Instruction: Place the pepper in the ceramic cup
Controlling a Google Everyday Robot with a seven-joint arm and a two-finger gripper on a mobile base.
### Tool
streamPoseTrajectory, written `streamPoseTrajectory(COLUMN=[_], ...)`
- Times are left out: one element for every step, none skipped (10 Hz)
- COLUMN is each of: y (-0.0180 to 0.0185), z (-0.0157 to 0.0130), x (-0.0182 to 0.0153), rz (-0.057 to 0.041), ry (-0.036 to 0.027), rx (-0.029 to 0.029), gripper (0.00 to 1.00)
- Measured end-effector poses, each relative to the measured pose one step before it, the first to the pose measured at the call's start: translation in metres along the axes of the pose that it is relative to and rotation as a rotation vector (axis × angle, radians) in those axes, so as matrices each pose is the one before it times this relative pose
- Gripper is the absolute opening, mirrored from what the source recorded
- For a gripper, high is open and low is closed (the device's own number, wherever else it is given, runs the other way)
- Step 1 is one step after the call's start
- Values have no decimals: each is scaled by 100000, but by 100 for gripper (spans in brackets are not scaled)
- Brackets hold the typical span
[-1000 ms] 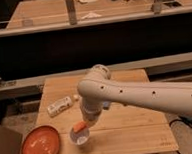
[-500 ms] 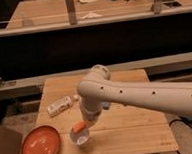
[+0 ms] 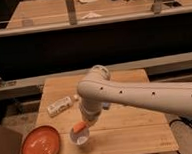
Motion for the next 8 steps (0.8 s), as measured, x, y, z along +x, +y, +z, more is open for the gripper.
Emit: streamPoseTrajectory(y=[-10, -3, -7, -1, -5, -10, -9, -8], z=[1, 6, 12, 7, 6, 6, 7, 8], x=[-19, -9, -36, -4, -14, -47, -7, -33], rz=[-227, -173, -246, -153, -173, -348, -248, -219], ry=[-10, 19, 20, 24, 30, 5, 24, 6], rx=[54, 56, 54, 38, 52, 52, 80, 50], gripper=[1, 1, 1, 1, 1, 1, 1, 1])
